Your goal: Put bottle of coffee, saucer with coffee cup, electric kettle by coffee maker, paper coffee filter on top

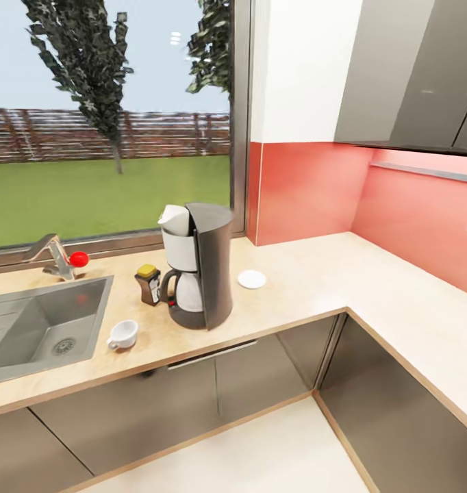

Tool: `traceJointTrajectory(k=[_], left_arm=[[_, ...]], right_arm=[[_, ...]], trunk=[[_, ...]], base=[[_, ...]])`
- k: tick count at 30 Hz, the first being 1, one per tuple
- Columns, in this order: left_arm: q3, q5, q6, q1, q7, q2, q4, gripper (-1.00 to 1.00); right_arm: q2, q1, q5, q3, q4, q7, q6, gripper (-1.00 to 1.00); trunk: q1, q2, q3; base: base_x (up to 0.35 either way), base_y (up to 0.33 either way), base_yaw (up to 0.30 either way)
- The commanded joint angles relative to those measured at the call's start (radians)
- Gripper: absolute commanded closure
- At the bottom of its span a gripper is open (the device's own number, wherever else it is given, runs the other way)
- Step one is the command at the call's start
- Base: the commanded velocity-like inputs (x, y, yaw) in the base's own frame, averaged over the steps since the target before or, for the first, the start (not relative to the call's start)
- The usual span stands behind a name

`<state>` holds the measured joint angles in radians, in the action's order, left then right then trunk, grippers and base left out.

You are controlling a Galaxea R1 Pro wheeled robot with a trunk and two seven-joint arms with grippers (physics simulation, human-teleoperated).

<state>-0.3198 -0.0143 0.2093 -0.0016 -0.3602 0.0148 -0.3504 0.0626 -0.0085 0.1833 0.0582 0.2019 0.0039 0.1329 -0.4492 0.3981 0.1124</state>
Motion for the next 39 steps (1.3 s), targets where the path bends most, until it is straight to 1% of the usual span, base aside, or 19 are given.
traceJointTrajectory(k=[1,4,5,7,11,14,20,23,27,33,36,39], left_arm=[[-0.008,-0.001,-0.002,0.002,-0.011,-0.001,0.010,-1.00],[-0.008,-0.001,-0.004,0.004,-0.014,-0.001,0.056,-1.00],[-0.008,-0.001,-0.005,0.004,-0.016,0.000,0.086,-1.00],[-0.007,-0.001,-0.005,0.004,-0.017,0.001,0.113,-1.00],[-0.008,-0.002,-0.005,0.005,-0.018,0.004,0.132,-1.00],[-0.007,-0.002,-0.005,0.005,-0.019,0.005,0.139,-1.00],[-0.004,-0.004,-0.005,0.005,-0.020,0.006,0.147,-1.00],[0.014,-0.004,-0.005,0.006,-0.020,0.005,0.149,-1.00],[0.028,-0.003,-0.005,0.005,-0.020,0.002,0.151,-1.00],[0.033,-0.002,-0.003,0.004,-0.022,-0.005,0.150,-1.00],[0.037,-0.001,0.005,-0.006,-0.023,-0.007,0.141,-1.00],[0.051,-0.001,0.007,-0.010,-0.023,-0.007,0.135,-1.00]], right_arm=[[0.000,-0.001,0.010,0.014,0.000,0.001,0.004,-1.00],[0.000,-0.001,0.010,0.050,0.002,0.002,0.004,-1.00],[0.000,0.000,0.010,0.079,0.004,0.001,0.004,-1.00],[0.000,-0.001,0.010,0.115,0.004,0.001,0.004,-1.00],[0.000,-0.001,0.011,0.150,0.002,0.002,0.004,-1.00],[-0.002,-0.001,0.010,0.156,0.001,0.002,0.003,-1.00],[-0.019,-0.001,0.011,0.158,0.003,0.002,0.000,-1.00],[-0.023,-0.001,0.012,0.157,0.004,0.002,0.001,-1.00],[-0.023,0.000,0.011,0.158,0.000,0.000,0.001,-1.00],[-0.023,0.000,0.010,0.159,-0.001,0.000,0.002,-1.00],[-0.023,-0.001,0.010,0.158,-0.001,-0.001,0.002,-1.00],[-0.022,-0.001,0.010,0.157,-0.001,-0.001,0.002,-1.00]], trunk=[[-0.001,0.002,0.002],[-0.001,0.002,0.002],[-0.001,0.002,0.002],[-0.001,0.002,0.002],[-0.001,0.002,0.002],[-0.001,0.002,0.002],[-0.001,0.002,0.002],[-0.001,0.002,0.003],[-0.001,0.002,0.007],[-0.001,0.002,0.013],[-0.001,0.002,0.016],[-0.001,0.002,0.017]], base=[[0.143,-0.265,0.017],[0.149,-0.265,0.008],[0.151,-0.264,0.003],[0.152,-0.264,0.002],[0.152,-0.264,0.001],[0.142,-0.264,0.000],[0.115,-0.265,0.000],[0.053,-0.268,0.074],[0.015,-0.249,0.157],[-0.154,-0.110,0.207],[-0.084,-0.028,0.218],[-0.026,-0.009,0.121]])
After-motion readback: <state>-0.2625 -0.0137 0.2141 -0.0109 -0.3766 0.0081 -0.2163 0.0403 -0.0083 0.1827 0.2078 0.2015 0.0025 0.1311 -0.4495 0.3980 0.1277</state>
